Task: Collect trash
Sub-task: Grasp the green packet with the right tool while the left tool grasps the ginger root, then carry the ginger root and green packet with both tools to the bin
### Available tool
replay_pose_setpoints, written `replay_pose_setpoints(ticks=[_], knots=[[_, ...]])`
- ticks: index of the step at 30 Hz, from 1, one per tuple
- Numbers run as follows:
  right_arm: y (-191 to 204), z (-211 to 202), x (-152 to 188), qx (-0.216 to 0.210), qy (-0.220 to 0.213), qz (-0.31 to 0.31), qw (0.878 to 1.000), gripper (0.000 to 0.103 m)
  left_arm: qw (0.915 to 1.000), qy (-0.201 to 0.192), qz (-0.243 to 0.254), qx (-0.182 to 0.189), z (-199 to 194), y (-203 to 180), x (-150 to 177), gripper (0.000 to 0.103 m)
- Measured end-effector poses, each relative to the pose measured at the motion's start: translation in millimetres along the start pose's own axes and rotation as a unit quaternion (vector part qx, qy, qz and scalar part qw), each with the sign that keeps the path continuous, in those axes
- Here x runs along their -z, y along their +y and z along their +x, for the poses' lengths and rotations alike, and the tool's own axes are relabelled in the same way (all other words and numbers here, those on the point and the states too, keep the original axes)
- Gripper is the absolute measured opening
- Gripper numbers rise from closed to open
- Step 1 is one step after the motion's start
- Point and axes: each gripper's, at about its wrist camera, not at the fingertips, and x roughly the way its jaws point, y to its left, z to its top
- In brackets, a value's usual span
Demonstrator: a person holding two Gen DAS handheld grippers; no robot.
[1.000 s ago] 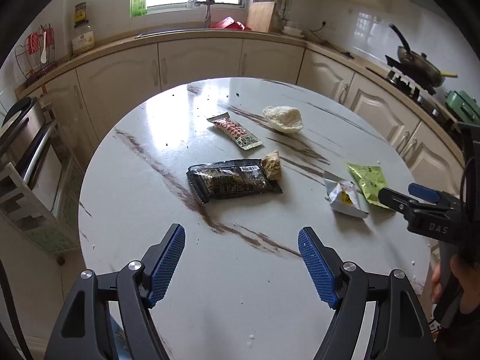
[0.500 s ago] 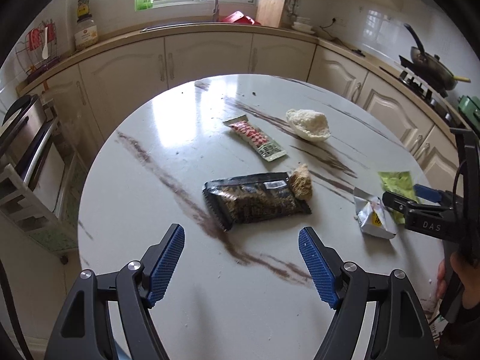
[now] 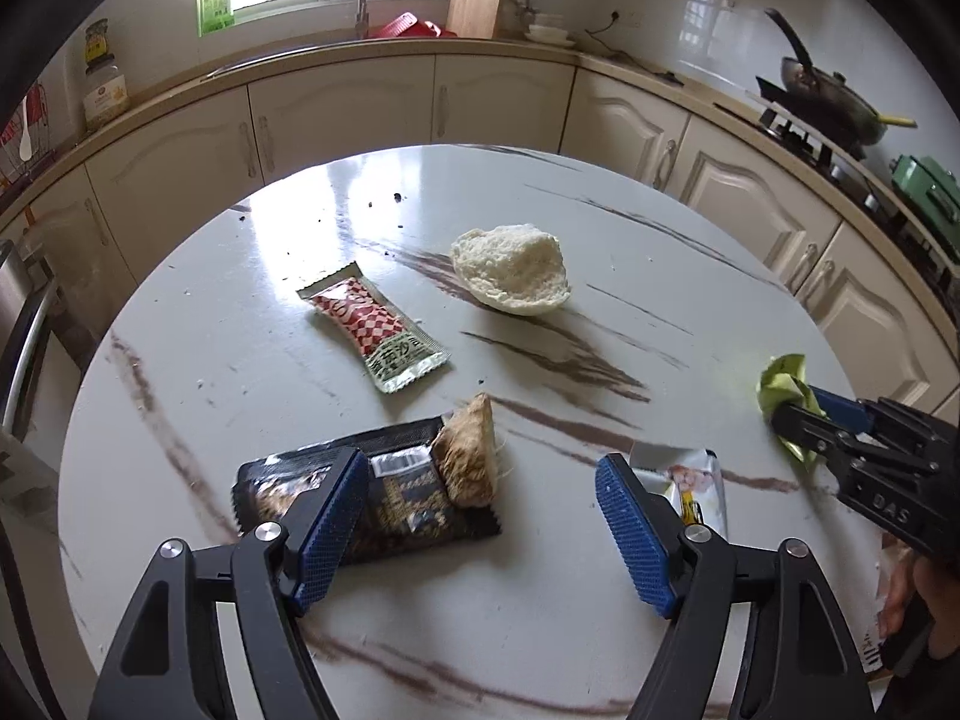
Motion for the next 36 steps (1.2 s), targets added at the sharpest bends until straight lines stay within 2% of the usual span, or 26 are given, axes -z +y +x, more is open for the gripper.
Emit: replay_pose_setpoints(ticks=[4, 7, 9, 13, 18, 25, 33, 36], knots=[[-3.1, -2.0, 2.7, -0.010, -0.004, 0.002, 1.000, 0.032, 0.9996, -0.003, 0.016, -0.022, 12.0, -4.8, -7.1, 0.057], [-4.7, -2.1, 2.6, -0.017, -0.005, 0.005, 1.000, 0.032, 0.9996, 0.007, 0.022, -0.014, 22.6, -9.2, -7.2, 0.044], [-5.2, -2.7, 2.7, -0.022, -0.006, 0.007, 1.000, 0.032, 0.9992, 0.003, 0.034, -0.022, 26.0, -11.0, -6.2, 0.041], [-5.4, -4.8, 5.1, -0.028, -0.012, 0.012, 0.999, 0.032, 0.9989, -0.003, 0.040, -0.025, 27.9, -7.0, -4.2, 0.019], [-2.9, -12.1, 8.1, -0.039, -0.018, 0.017, 0.999, 0.032, 0.9997, -0.013, 0.019, 0.007, 18.2, 2.6, 2.2, 0.019], [22.5, -44.6, 9.5, -0.070, -0.044, 0.000, 0.997, 0.032, 0.9984, -0.043, 0.002, 0.037, -22.3, 11.1, 25.2, 0.019], [90.3, -85.4, 17.6, -0.098, -0.065, -0.044, 0.992, 0.032, 0.9947, -0.086, -0.020, 0.052, -94.2, 29.9, 76.7, 0.019], [129.0, -95.3, 22.7, -0.110, -0.070, -0.066, 0.989, 0.032, 0.9936, -0.106, -0.032, 0.027, -117.7, 47.3, 99.6, 0.019]])
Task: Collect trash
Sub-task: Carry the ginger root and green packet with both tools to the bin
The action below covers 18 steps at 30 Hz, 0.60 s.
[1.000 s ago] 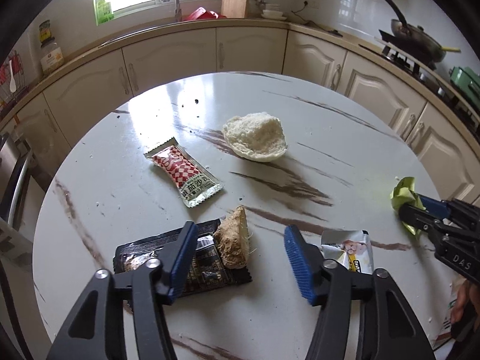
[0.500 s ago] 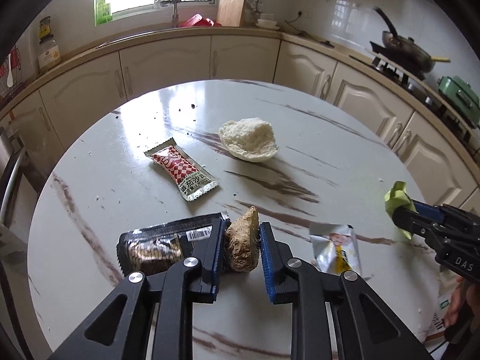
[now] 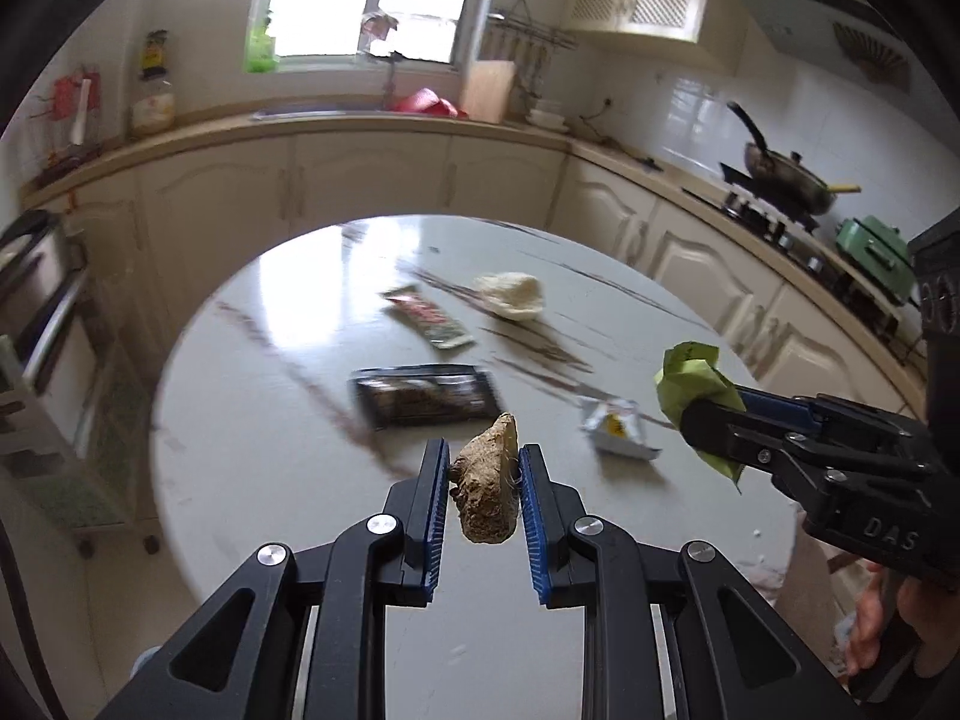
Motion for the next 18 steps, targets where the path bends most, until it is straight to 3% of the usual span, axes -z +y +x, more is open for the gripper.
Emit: replay_pose_setpoints(ticks=[3, 7, 8, 12, 18], knots=[[45.4, 6.5, -0.4, -0.020, 0.002, -0.025, 0.999, 0.032, 0.9988, -0.023, -0.030, -0.033, -27.5, 28.1, 16.2, 0.018], [114.3, 27.2, -0.5, -0.054, 0.009, -0.062, 0.997, 0.032, 0.9902, -0.054, -0.078, -0.103, -64.5, 81.2, 46.0, 0.016], [132.8, 33.7, 0.4, -0.065, 0.010, -0.072, 0.995, 0.032, 0.9888, -0.052, -0.090, -0.106, -70.4, 92.3, 53.6, 0.016], [218.8, 67.2, 12.1, -0.111, 0.037, -0.122, 0.986, 0.032, 0.9767, -0.047, -0.157, -0.139, -98.3, 152.4, 100.1, 0.016], [329.0, 128.5, 45.9, -0.168, 0.101, -0.187, 0.963, 0.032, 0.9486, -0.023, -0.256, -0.184, -134.0, 236.1, 176.7, 0.016]])
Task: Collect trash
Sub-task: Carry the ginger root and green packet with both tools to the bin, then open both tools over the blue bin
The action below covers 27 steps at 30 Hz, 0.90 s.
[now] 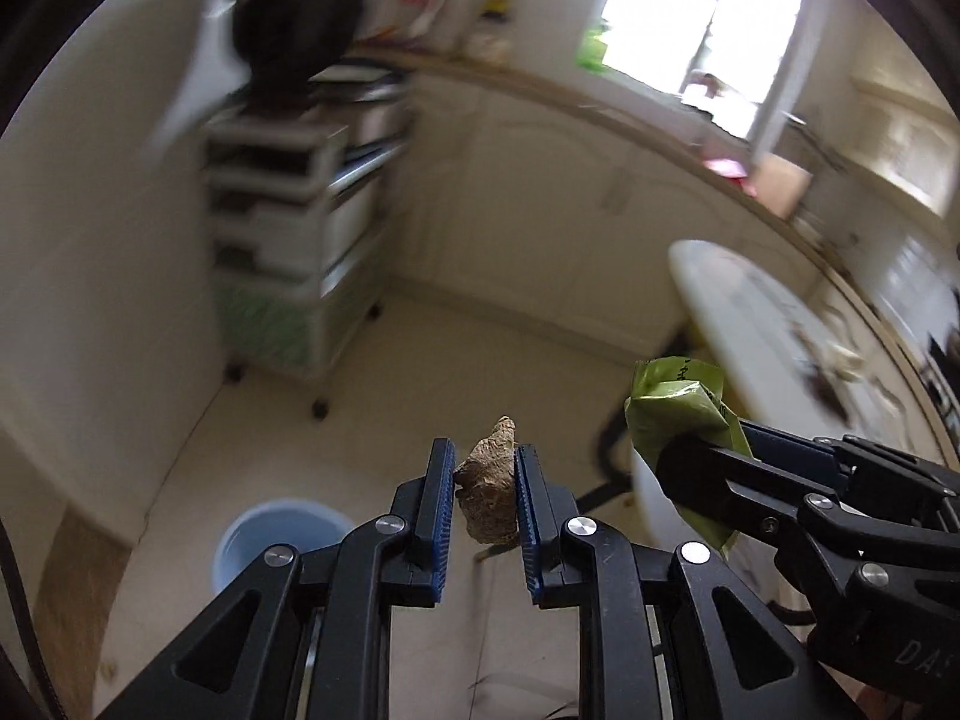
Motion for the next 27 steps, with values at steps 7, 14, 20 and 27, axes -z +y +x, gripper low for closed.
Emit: replay_pose_setpoints(ticks=[7, 14, 20, 27], knots=[[60.4, 95.3, 6.3, -0.035, 0.075, -0.052, 0.995, 0.031, 0.9936, 0.047, -0.088, -0.053, 14.2, 99.3, 28.7, 0.016], [73.8, 164.4, 13.0, -0.068, 0.127, -0.055, 0.988, 0.032, 0.9833, 0.082, -0.150, -0.061, 37.3, 145.4, 28.6, 0.019], [55.9, 203.4, 11.3, -0.078, 0.153, -0.032, 0.985, 0.059, 0.9626, 0.135, -0.217, -0.089, 73.7, 170.0, 12.1, 0.051], [39.3, 209.1, 13.3, -0.062, 0.148, -0.012, 0.987, 0.084, 0.9659, 0.132, -0.204, -0.090, 73.0, 156.6, -2.8, 0.054]])
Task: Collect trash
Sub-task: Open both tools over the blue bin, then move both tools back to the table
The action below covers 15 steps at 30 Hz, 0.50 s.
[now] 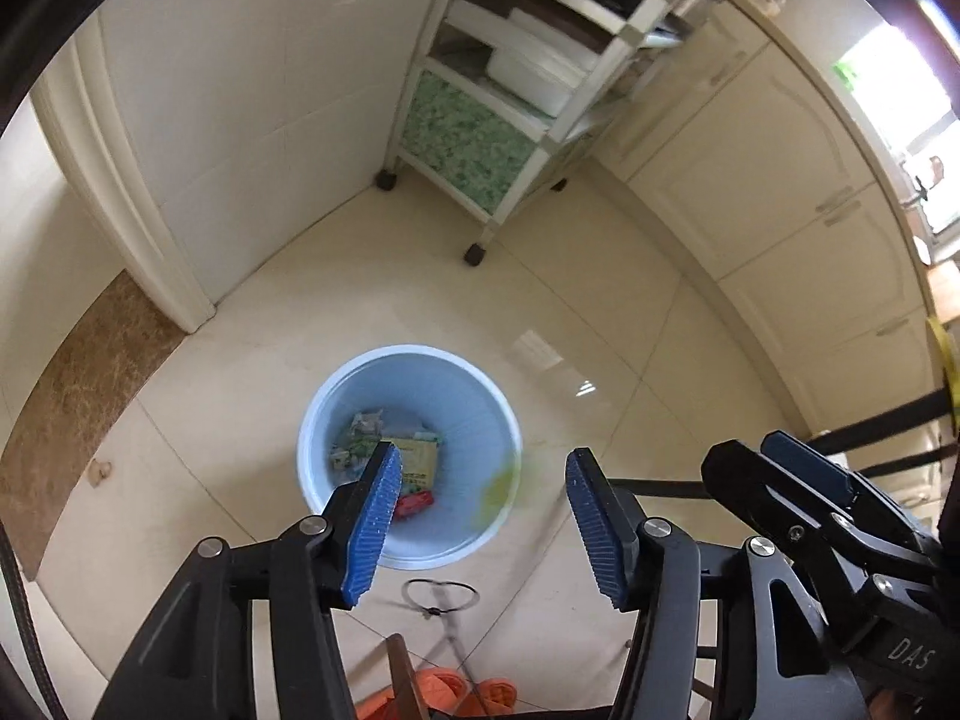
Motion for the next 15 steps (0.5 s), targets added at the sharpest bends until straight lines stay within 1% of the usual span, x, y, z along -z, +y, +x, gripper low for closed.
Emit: replay_pose_setpoints(ticks=[1, 2, 3, 4, 5, 7, 9, 11, 13, 14, 15], knots=[[-1.0, -6.4, 1.7, 0.001, -0.006, 0.002, 1.000, 0.084, 1.0000, -0.004, 0.003, 0.002, -6.3, -3.3, 8.9, 0.055], [-1.5, -15.3, 3.6, 0.007, -0.015, 0.000, 1.000, 0.084, 0.9998, -0.011, 0.011, 0.011, -13.2, -9.5, 11.1, 0.056], [-2.0, -26.4, 5.2, 0.020, -0.030, -0.004, 0.999, 0.085, 0.9996, -0.015, 0.015, 0.015, -21.5, -11.4, 23.9, 0.058], [-2.1, -39.4, 9.1, 0.034, -0.043, -0.008, 0.998, 0.085, 0.9993, -0.019, 0.024, 0.020, -27.9, -18.3, 28.0, 0.060], [-3.1, -56.3, 13.9, 0.045, -0.059, -0.009, 0.997, 0.085, 0.9989, -0.025, 0.032, 0.025, -34.2, -20.8, 33.9, 0.060], [-5.9, -91.3, 23.3, 0.075, -0.095, -0.007, 0.993, 0.088, 0.9970, -0.042, 0.053, 0.038, -53.7, -37.7, 43.6, 0.060], [-11.5, -132.4, 37.7, 0.098, -0.133, -0.003, 0.986, 0.094, 0.9941, -0.055, 0.075, 0.055, -71.9, -56.9, 53.3, 0.060], [-20.0, -174.8, 54.2, 0.118, -0.168, 0.011, 0.979, 0.095, 0.9894, -0.072, 0.105, 0.070, -94.4, -80.5, 64.7, 0.063], [-31.7, -217.4, 74.2, 0.127, -0.199, 0.031, 0.971, 0.096, 0.9809, -0.095, 0.145, 0.088, -121.7, -110.9, 79.8, 0.066], [-38.5, -239.0, 85.4, 0.132, -0.215, 0.042, 0.967, 0.097, 0.9772, -0.104, 0.159, 0.094, -130.2, -118.8, 90.5, 0.068], [-46.7, -261.0, 98.0, 0.140, -0.233, 0.055, 0.961, 0.098, 0.9712, -0.117, 0.180, 0.103, -142.7, -133.3, 100.3, 0.068]])
